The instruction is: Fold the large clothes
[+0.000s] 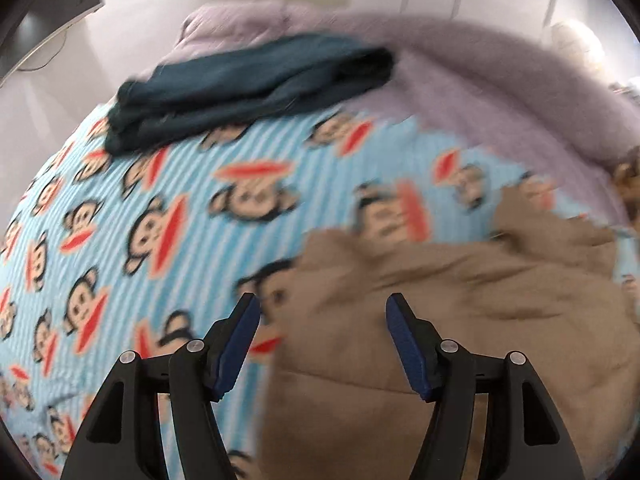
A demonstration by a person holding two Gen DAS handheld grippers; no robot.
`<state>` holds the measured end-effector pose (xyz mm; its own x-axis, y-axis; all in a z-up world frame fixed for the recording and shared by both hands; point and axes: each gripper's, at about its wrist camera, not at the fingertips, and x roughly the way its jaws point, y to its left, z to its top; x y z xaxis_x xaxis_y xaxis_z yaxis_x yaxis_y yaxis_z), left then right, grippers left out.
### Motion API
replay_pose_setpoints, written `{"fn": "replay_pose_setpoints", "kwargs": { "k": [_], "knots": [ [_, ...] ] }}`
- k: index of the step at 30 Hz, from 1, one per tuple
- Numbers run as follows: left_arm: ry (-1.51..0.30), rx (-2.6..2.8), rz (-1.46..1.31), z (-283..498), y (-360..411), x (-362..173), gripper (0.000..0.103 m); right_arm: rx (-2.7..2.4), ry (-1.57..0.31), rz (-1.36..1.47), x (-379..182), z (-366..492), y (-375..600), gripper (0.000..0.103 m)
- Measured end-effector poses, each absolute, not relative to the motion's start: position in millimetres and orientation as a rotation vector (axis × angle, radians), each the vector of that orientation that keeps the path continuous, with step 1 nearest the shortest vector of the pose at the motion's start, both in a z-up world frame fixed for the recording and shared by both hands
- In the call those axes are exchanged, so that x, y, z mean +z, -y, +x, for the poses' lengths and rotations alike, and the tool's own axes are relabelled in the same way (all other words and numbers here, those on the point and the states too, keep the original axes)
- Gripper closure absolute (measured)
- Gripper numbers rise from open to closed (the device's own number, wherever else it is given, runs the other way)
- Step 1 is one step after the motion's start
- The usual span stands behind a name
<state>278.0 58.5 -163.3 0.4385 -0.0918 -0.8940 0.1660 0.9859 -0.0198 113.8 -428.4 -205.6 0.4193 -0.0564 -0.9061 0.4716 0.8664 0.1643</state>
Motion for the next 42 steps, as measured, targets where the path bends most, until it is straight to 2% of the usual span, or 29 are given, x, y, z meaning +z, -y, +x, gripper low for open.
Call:
{"fn": "replay_pose_setpoints", "kwargs": {
  "k": [1, 2, 3, 4, 7, 11, 13, 15, 17, 20, 23, 26, 29, 33, 34, 35, 40, 42],
  "knots": [
    [-1.138, -0.161, 0.052, 283.4, -62.1, -178.3, 0.036, -0.344, -1.102, 0.435, -209.6, 111.5, 428.6, 0.095],
    [-1.15, -0.161, 0.029, 286.2, -64.1, -186.6, 0.031, -0.346, -1.117, 0.448, -219.4, 110.8, 431.1, 0.095],
    [-1.159, -0.139, 0.011, 290.0, -65.6, -196.6, 0.021, -0.347, -1.122, 0.462, -228.3, 113.1, 434.0, 0.095],
    [-1.158, -0.12, -0.001, 291.7, -66.5, -201.6, 0.018, -0.351, -1.124, 0.466, -234.8, 117.1, 435.1, 0.095],
    [-1.169, -0.072, -0.049, 296.2, -67.5, -206.7, 0.017, -0.393, -1.117, 0.51, -252.0, 124.4, 441.9, 0.095],
    [-1.169, -0.057, 0.007, 288.0, -67.6, -187.7, 0.017, -0.405, -1.15, 0.539, -241.4, 127.6, 446.1, 0.094],
    [-1.156, -0.064, 0.033, 277.7, -70.6, -172.0, 0.017, -0.402, -1.154, 0.523, -229.1, 121.6, 443.0, 0.086],
    [-1.145, -0.079, 0.054, 263.2, -72.1, -155.9, 0.017, -0.383, -1.126, 0.535, -211.2, 103.9, 436.8, 0.059],
    [-1.142, -0.087, 0.078, 249.9, -74.0, -144.2, 0.017, -0.384, -1.098, 0.553, -197.4, 85.0, 430.6, 0.048],
    [-1.16, -0.1, 0.1, 225.1, -71.4, -133.8, 0.017, -0.371, -1.081, 0.609, -184.5, 55.7, 421.1, 0.047],
    [-1.196, -0.116, 0.093, 201.4, -67.5, -130.9, 0.017, -0.355, -1.083, 0.668, -180.9, 33.9, 411.6, 0.04],
    [-1.219, -0.134, 0.085, 175.2, -63.4, -129.3, 0.017, -0.34, -1.092, 0.702, -179.4, 9.8, 396.1, 0.038],
    [-1.227, -0.151, 0.074, 153.0, -59.6, -127.8, 0.017, -0.315, -1.122, 0.713, -181.9, -6.9, 379.2, 0.03],
    [-1.228, -0.159, 0.073, 130.6, -56.2, -127.4, 0.017, -0.296, -1.142, 0.744, -186.4, -25.9, 363.4, 0.028],
    [-1.229, -0.161, 0.075, 126.1, -55.8, -127.6, 0.016, -0.296, -1.143, 0.751, -187.0, -28.6, 362.1, 0.026],
    [-1.232, -0.161, 0.076, 122.0, -55.7, -127.7, 0.002, -0.295, -1.144, 0.762, -187.4, -31.9, 360.5, 0.023],
    [-1.233, -0.163, 0.059, 108.9, -58.1, -126.2, 0.0, -0.29, -1.146, 0.785, -189.6, -43.0, 351.9, 0.023],
    [-1.24, -0.165, 0.056, 106.8, -58.4, -127.3, 0.0, -0.285, -1.147, 0.805, -191.4, -46.1, 350.1, 0.02]
  ]
}}
